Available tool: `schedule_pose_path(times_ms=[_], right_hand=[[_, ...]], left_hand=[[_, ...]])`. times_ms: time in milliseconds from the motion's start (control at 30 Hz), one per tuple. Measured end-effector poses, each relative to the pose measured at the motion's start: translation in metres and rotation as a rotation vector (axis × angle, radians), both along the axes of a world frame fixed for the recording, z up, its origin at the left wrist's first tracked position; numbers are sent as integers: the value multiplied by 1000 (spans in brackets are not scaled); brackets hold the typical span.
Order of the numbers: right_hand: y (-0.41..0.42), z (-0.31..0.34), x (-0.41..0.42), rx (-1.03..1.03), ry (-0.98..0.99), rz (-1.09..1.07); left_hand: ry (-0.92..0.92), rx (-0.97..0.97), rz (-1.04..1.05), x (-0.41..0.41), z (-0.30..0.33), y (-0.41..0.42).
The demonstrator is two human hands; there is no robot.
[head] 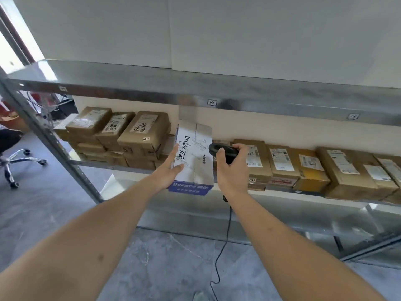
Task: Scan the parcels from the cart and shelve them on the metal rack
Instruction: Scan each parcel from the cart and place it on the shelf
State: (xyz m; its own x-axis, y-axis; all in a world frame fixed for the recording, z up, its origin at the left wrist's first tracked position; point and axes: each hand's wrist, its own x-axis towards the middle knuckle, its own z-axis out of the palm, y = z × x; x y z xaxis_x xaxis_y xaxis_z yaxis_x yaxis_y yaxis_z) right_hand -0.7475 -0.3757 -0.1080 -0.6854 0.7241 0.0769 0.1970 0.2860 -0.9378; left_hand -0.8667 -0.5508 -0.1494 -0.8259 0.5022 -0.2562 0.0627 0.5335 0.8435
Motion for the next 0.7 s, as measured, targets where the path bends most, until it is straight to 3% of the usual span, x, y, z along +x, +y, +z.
schedule_pose_path(times_ms=[467, 600, 700], right_hand=[[41, -27, -117, -42, -84, 41], [43, -25, -128, -46, -71, 16], [46, -23, -132, -38, -80, -5]], left_hand=[[-63, -94, 295, -115, -23, 42], [22, -227, 218, -125, -15, 51], [267, -375, 120, -130, -9, 69]])
